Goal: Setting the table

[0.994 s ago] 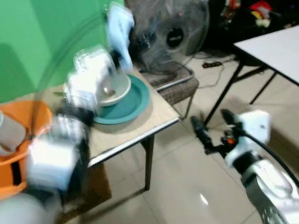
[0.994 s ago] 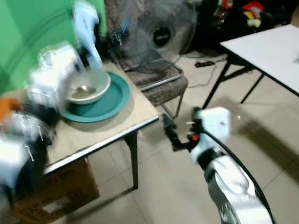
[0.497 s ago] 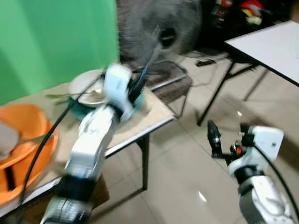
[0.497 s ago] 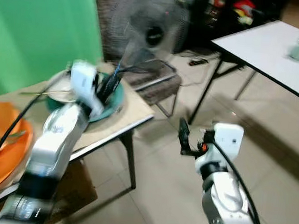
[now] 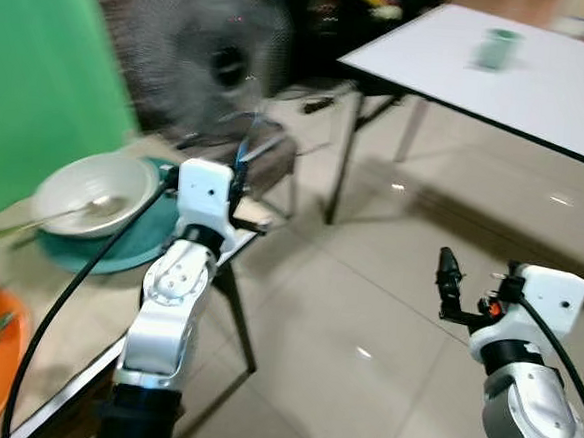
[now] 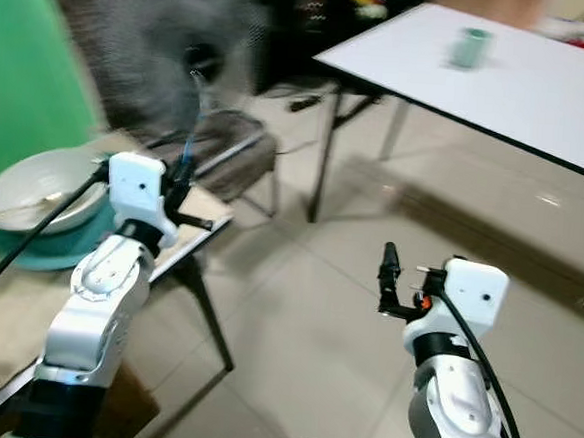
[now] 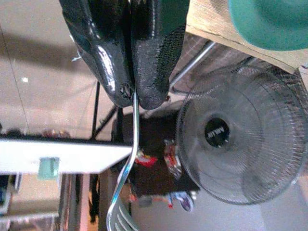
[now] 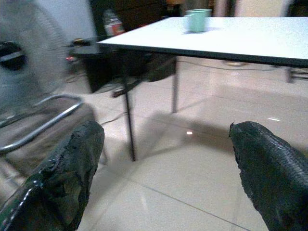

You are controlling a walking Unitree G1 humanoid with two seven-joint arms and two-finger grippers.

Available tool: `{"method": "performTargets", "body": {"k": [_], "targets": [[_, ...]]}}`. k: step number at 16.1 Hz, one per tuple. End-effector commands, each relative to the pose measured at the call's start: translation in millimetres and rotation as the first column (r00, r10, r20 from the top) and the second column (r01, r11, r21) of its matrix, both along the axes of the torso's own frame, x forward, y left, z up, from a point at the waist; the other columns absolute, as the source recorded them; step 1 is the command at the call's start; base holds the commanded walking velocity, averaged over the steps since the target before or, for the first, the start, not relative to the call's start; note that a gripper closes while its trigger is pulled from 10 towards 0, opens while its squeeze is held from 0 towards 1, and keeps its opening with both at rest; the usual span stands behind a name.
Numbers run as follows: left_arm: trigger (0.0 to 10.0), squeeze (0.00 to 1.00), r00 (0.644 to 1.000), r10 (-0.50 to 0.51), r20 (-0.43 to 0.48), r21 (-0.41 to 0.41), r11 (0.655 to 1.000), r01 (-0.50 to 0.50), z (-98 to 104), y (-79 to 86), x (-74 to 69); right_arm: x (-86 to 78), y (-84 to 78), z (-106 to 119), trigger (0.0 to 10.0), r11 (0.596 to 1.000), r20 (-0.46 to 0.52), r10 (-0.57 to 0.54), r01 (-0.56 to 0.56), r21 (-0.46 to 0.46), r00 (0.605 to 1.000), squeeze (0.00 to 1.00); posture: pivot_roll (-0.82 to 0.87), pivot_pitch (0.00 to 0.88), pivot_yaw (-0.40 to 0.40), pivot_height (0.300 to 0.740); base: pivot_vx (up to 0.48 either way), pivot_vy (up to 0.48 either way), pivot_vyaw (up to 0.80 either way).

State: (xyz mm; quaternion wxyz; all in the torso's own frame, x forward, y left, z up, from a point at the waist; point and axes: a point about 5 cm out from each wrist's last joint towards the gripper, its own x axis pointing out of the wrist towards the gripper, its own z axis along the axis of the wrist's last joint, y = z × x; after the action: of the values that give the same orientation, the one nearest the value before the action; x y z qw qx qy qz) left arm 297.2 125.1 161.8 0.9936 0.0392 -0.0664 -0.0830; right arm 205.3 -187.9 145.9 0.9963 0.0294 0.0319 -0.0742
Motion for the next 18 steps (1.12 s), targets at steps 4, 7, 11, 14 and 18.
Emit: {"method": "performTargets", "body": {"k": [4,7,11,14,18], "targets": [[10.0,0.00,0.996,-0.085,-0.040,0.098,0.991,0.089,-2.4,9.9,-3.9,11.9,-1.1,2.0,10.0,1.000,0.039,-0.025,0.025,-0.005,0.999,0.00,-0.07,0.000,0.055,0.740,0.000,0.000,-0.80],[10.0,0.00,0.993,-0.064,-0.094,0.100,0.992,0.074,-7.9,13.9,-4.5,16.5,8.0,-8.2,10.0,0.997,0.010,0.075,-0.075,0.009,0.997,0.00,-0.05,0.000,0.037,0.740,0.000,0.000,-0.70],[10.0,0.00,0.989,-0.100,-0.108,0.073,0.991,0.108,-7.6,14.2,-7.6,17.4,11.6,-12.2,10.0,0.994,-0.005,0.107,-0.107,0.016,0.994,0.00,-0.04,0.000,0.037,0.740,0.211,0.000,0.00],[10.0,0.00,0.988,-0.119,-0.103,0.067,0.990,0.126,-3.8,11.7,-5.1,16.0,11.1,-10.9,10.0,0.995,0.003,0.099,-0.099,0.027,0.995,0.00,-0.06,0.000,0.049,0.740,0.299,0.000,-0.16],[10.0,0.00,0.985,-0.132,-0.112,0.062,0.988,0.139,-3.5,12.0,-3.9,13.8,12.1,-9.4,10.0,0.995,0.012,0.102,-0.102,0.018,0.995,0.00,-0.06,0.000,0.060,0.740,0.318,0.000,-0.78]]}}
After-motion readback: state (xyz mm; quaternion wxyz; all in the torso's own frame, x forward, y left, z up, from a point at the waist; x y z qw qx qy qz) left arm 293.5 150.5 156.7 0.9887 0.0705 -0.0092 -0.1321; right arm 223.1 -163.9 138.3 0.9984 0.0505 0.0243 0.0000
